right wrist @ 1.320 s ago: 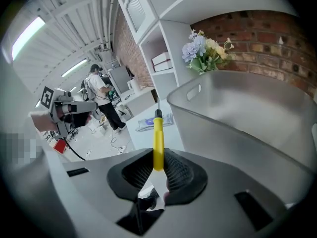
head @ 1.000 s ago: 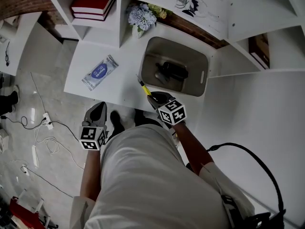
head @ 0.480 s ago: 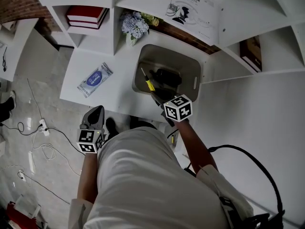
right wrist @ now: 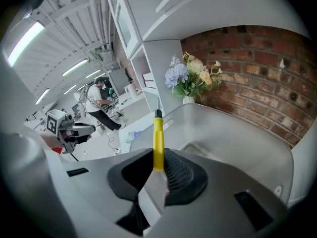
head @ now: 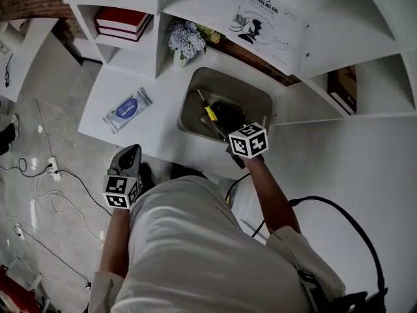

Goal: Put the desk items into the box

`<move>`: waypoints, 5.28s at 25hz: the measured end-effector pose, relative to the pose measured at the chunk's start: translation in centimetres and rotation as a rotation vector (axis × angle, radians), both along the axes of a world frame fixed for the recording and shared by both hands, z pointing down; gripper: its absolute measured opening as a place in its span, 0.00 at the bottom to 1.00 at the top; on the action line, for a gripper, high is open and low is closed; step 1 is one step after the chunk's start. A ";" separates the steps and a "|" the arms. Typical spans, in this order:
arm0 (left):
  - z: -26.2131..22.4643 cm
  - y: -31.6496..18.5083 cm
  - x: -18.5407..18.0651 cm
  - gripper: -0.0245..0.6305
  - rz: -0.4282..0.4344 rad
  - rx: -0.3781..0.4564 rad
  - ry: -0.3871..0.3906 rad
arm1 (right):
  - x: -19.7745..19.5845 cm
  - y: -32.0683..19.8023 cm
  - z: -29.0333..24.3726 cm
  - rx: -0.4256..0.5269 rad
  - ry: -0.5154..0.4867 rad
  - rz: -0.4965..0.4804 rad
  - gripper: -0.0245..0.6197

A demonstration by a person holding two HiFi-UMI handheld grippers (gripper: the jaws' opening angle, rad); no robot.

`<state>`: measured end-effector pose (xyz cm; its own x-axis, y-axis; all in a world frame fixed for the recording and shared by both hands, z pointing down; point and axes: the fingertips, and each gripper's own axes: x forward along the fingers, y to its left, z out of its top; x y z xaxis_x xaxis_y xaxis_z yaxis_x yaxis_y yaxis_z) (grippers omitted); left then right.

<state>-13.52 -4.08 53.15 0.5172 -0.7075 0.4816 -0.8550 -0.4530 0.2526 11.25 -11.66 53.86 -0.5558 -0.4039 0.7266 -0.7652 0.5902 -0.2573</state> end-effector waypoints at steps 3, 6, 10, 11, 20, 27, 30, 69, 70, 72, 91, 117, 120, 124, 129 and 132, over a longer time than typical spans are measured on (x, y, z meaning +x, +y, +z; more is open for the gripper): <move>0.1 -0.1 0.3 0.04 -0.010 -0.006 -0.002 | 0.8 -0.8 0.9 -0.034 0.024 -0.035 0.13; 0.4 0.0 0.5 0.04 -0.019 -0.014 -0.008 | 1.4 -1.4 1.9 -0.060 0.045 -0.083 0.13; 0.6 0.0 0.7 0.04 -0.036 -0.027 -0.014 | 2.0 -2.1 3.8 -0.083 0.089 -0.159 0.13; 0.6 0.0 0.7 0.04 -0.041 -0.030 -0.016 | 2.2 -2.2 4.4 -0.092 0.100 -0.176 0.13; 1.0 -0.2 1.2 0.04 -0.081 -0.051 -0.035 | 2.6 -2.5 11.0 -0.199 0.171 -0.307 0.13; 1.6 0.3 1.1 0.04 -0.127 -0.074 -0.052 | 2.7 -1.6 15.7 -0.269 0.243 -0.430 0.13; 1.8 0.5 0.8 0.04 -0.151 -0.081 -0.059 | 2.8 -1.0 17.8 -0.292 0.296 -0.494 0.13; 1.2 0.1 2.7 0.04 -0.027 -0.038 -0.040 | 3.5 -0.2 10.3 -0.130 0.313 -0.446 0.17; 1.2 0.0 2.7 0.04 -0.022 -0.037 -0.039 | 3.5 -0.1 10.0 -0.123 0.315 -0.439 0.16; 1.1 -0.1 2.7 0.04 -0.011 -0.032 -0.035 | 3.6 0.2 9.2 -0.108 0.319 -0.422 0.15; 1.1 -0.1 3.4 0.04 0.100 -0.035 -0.050 | 4.3 4.2 3.6 0.000 0.181 -0.176 0.04; 1.1 -1.4 6.4 0.04 0.051 -0.014 -0.081 | 3.9 4.9 3.1 -0.008 0.065 -0.201 0.04; 1.3 -1.5 6.1 0.04 0.038 -0.019 -0.099 | 3.8 5.0 3.2 -0.013 0.047 -0.209 0.04; 1.9 -1.8 5.3 0.04 0.035 -0.040 -0.116 | 3.6 4.6 2.7 -0.009 0.014 -0.180 0.04; 3.0 -3.3 3.7 0.05 0.100 -0.048 -0.127 | 1.5 4.6 2.1 0.019 -0.028 -0.158 0.04; 3.5 -4.3 2.4 0.05 0.157 -0.053 -0.133 | -0.6 4.9 1.0 0.056 -0.070 -0.136 0.04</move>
<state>-11.08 -8.41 56.64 0.5485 -0.5955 0.5869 -0.8025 -0.5721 0.1695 10.66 -6.81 54.85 -0.6566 -0.3598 0.6628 -0.6583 0.7023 -0.2709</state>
